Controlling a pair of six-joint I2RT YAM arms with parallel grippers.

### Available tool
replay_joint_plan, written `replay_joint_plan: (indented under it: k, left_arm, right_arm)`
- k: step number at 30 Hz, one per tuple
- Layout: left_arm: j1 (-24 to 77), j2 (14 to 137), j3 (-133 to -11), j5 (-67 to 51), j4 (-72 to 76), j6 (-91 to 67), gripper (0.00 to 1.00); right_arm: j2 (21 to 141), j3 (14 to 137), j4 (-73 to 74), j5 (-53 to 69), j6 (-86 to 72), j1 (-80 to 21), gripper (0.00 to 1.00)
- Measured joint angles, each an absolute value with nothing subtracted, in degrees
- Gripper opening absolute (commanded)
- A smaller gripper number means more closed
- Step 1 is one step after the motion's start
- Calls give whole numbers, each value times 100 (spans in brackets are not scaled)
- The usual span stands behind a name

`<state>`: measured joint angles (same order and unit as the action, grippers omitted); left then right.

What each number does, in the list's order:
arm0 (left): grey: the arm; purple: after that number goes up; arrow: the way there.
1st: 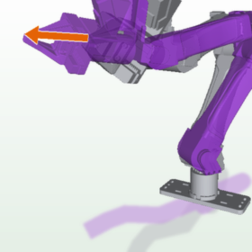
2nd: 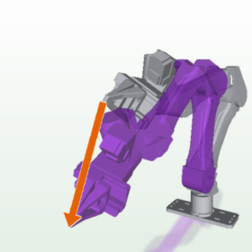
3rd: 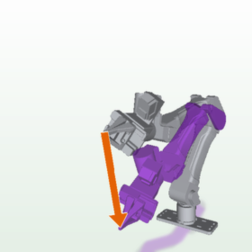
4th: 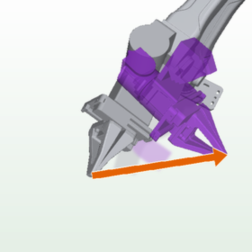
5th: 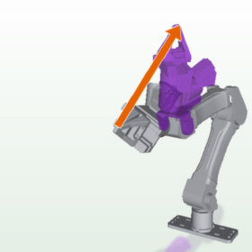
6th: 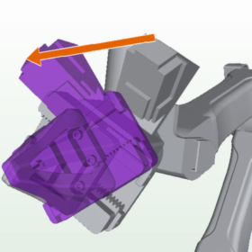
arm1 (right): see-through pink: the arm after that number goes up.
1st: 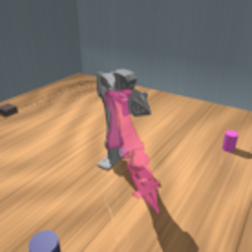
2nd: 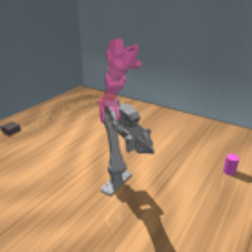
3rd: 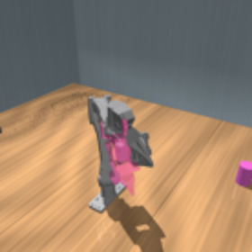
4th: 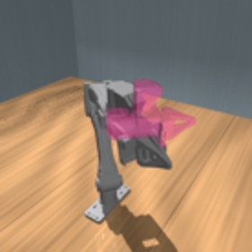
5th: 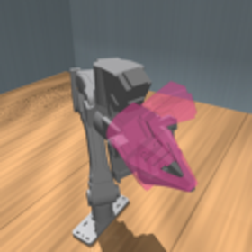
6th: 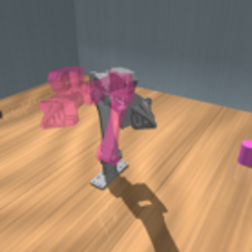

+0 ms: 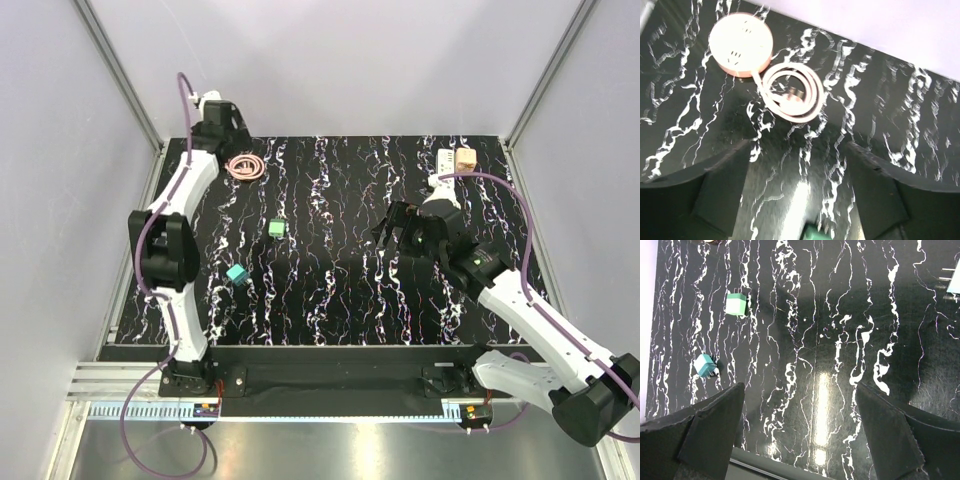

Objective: Insert the plug

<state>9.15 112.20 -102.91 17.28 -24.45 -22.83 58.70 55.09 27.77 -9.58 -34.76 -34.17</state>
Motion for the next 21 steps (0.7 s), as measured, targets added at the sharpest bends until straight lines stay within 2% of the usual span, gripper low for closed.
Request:
replay_joint_plan:
  k: [2,6,11,21]
  left_arm:
    - [582,11568,-10536,1315,-2464,-2521,69]
    - [-32,12363,-11205,207,-2469,-2965,64]
    - [-469,13207,-11797,-611,-2434,-3229,65]
    - [-360,14182,-12342,-1103,-2346,-3518,63]
  right_arm:
    - [5874,5509,2738,-958,-3476,-3417,100]
    - [5937,5509,2635,-963,-3450,-3417,100]
    - [6099,5509,2591,-1004,-3409,-3417,100]
    - [6173,5509,2576,-1026,-3365,-3417,100]
